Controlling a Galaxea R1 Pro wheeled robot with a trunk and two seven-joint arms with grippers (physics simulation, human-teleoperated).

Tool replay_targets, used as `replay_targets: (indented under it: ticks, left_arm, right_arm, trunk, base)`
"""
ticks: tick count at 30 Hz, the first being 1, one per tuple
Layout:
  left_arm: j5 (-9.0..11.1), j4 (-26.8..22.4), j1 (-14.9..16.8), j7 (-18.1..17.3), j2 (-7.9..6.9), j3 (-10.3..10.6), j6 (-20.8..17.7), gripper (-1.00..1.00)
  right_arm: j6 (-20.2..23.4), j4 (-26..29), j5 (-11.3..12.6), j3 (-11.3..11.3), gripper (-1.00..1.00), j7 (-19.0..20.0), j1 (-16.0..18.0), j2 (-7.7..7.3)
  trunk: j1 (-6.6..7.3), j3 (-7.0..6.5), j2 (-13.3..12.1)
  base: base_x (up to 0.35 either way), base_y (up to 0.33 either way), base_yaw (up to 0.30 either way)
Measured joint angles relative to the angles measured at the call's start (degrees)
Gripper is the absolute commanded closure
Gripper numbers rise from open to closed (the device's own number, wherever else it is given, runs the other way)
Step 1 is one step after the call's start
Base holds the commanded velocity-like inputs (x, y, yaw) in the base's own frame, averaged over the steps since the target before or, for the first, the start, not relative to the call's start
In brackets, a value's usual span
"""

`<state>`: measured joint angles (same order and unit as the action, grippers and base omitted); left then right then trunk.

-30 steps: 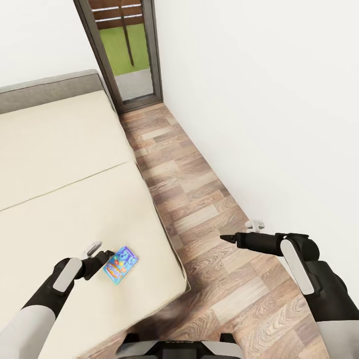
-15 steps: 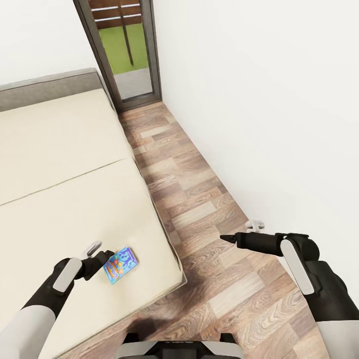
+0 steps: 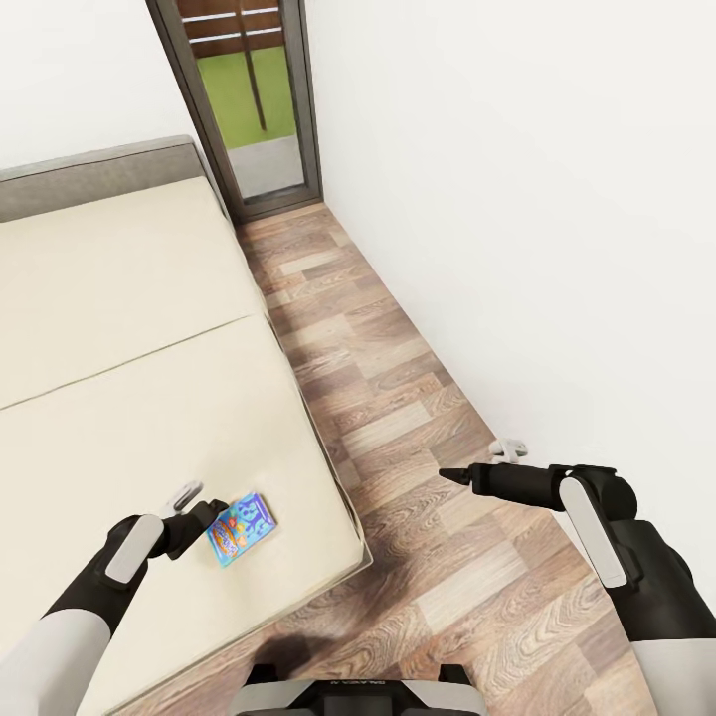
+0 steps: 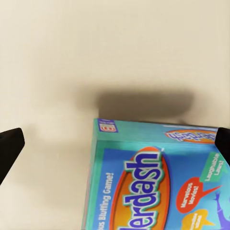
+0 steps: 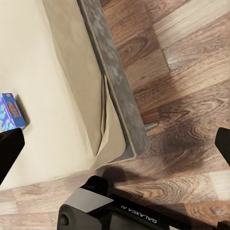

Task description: Put all the toys in the child's room - the three board games (two on the bed and one on the table), the two jigsaw puzzles on the table, and the tennis ball on the table - inside the toy box on the table in the child's room.

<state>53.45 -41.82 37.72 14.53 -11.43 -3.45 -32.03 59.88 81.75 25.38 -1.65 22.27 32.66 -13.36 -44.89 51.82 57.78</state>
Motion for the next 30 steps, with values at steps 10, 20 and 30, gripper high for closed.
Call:
replay_targets:
  ticks: [10,20,30]
  left_arm:
    - [0.08,0.00,-0.02,0.00,0.00,0.00,0.00,-1.00]
    - [0.39,0.02,-0.01,0.00,-0.03,0.01,0.00,-1.00]
    - [0.48,0.02,-0.01,0.01,-0.05,-0.03,0.00,-1.00]
  right_arm:
    - [0.00,0.04,0.00,0.00,-1.00,0.00,0.00,0.03]
    - [0.00,0.06,0.02,0.01,-1.00,0.00,-0.01,0.03]
    - [0.00,0.06,0.02,0.01,-1.00,0.00,-0.01,0.02]
  trunk:
    - [0.00,0.00,0.00]
    - [0.00,0.00,0.00]
    - [0.00,0.00,0.00]
  base:
    - [-0.001,0.000,-0.002]
    - [0.000,0.000,-0.135]
    - [0.000,0.000,-0.227]
